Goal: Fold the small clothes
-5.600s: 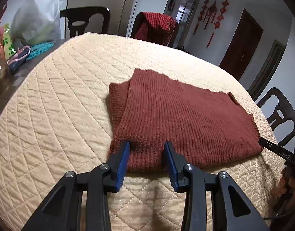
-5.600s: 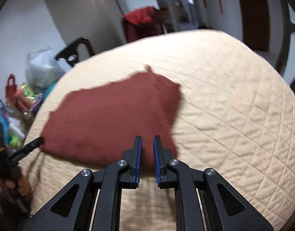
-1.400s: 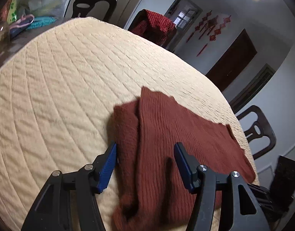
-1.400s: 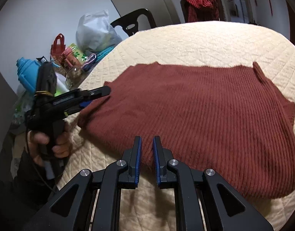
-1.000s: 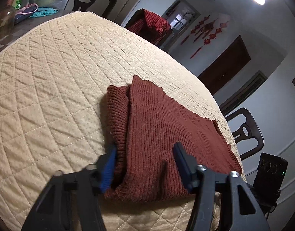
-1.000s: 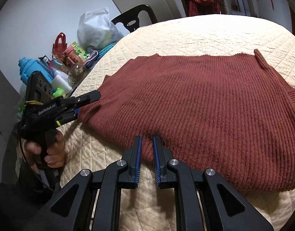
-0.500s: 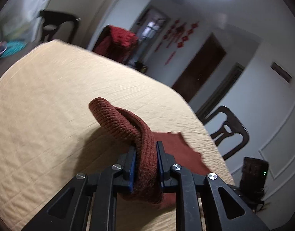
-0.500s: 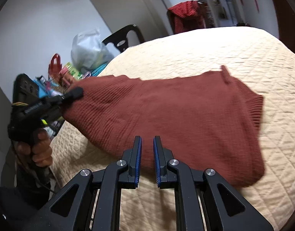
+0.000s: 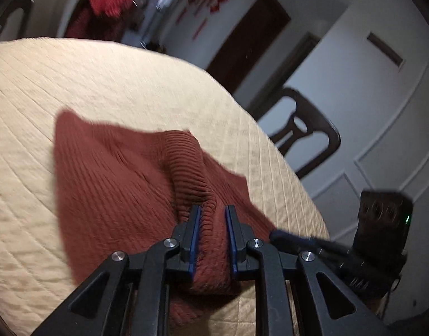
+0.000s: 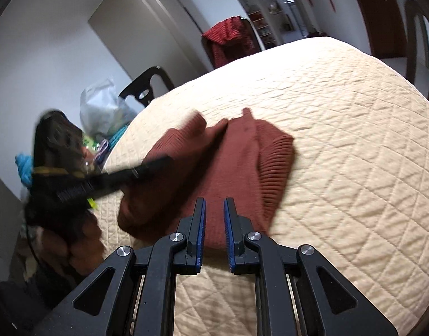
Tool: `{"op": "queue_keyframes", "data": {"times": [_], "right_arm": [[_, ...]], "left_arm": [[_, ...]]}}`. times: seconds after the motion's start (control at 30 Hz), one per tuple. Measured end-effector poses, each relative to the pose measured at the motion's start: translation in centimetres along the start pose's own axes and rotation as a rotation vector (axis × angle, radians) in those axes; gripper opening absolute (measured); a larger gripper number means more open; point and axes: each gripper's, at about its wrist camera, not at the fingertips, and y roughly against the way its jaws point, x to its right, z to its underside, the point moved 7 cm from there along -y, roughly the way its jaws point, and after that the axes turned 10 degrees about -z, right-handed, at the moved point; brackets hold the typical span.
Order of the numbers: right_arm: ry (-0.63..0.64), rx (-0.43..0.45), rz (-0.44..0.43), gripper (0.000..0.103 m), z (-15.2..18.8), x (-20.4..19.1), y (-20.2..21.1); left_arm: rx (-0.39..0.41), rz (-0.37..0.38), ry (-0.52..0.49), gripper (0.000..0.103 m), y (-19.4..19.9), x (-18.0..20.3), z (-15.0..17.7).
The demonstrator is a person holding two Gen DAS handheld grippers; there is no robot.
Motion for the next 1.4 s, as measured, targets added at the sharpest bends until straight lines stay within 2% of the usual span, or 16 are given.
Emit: {"op": "queue_keyframes", "data": {"times": [0.03, 0.07, 0.13, 0.17, 0.23, 0.37, 0.43, 0.53, 0.73, 0.87, 1.1, 1.2, 1.27, 1.4], "right_arm": [[-0.01, 0.01, -0.012, 0.015, -0.2, 0.0, 0.2], [-0.017, 0.019, -0.023, 0.017, -0.4, 0.0, 0.3], [-0.038, 0.036, -0.054, 0.029, -0.7, -0.2, 0.5], [-0.052, 0.042, -0.079, 0.031, -0.9, -0.3, 0.5], [-0.074, 0.046, -0.127, 0.039, -1.2, -0.7, 0.4], [-0.139, 0.014, -0.211, 0.043, -1.5, -1.2, -1.1], [-0.168, -0.012, -0.23, 0.044, -1.5, -1.2, -2.0], [-0.23, -0.064, -0.234, 0.047, -1.5, -0.8, -3.5], [-0.311, -0.082, -0.265, 0.048, -1.6, -0.1, -3.2], [-0.341, -0.13, -0.236, 0.048, -1.8, 0.3, -4.0], [-0.265, -0.245, -0.197, 0.048, -1.4, -1.2, -6.5], [-0.238, -0.23, -0.179, 0.047, -1.7, -0.8, -6.9], [-0.233, -0.221, -0.166, 0.027, -1.8, -0.4, -7.2], [-0.216, -0.186, -0.179, 0.018, -2.1, -0.5, -6.9]], "left_arm": [[0.002, 0.006, -0.008, 0.022, 0.2, 0.2, 0.1], [0.006, 0.023, -0.014, 0.03, 0.8, 0.6, 0.1], [0.022, 0.062, -0.016, 0.035, 2.3, 1.0, 0.0], [0.044, 0.06, -0.027, 0.035, 3.3, 1.0, -0.2], [0.099, 0.034, -0.038, 0.035, 5.2, 0.4, -0.8], [0.182, -0.094, -0.021, 0.036, 7.5, -2.9, -1.6], [0.17, -0.137, 0.006, 0.036, 7.4, -4.6, -1.3], [0.122, -0.156, 0.028, 0.036, 6.4, -6.1, 0.0], [0.122, -0.167, -0.006, 0.036, 4.9, -5.3, 0.8], [0.124, -0.169, -0.013, 0.036, 4.5, -5.1, 0.8], [0.131, -0.169, -0.015, 0.037, 4.1, -4.7, 0.8], [0.134, -0.17, -0.017, 0.037, 4.1, -4.7, 0.8], [0.133, -0.173, -0.02, 0.037, 4.0, -4.7, 0.8], [0.13, -0.176, -0.02, 0.037, 4.2, -4.9, 0.3]]}}
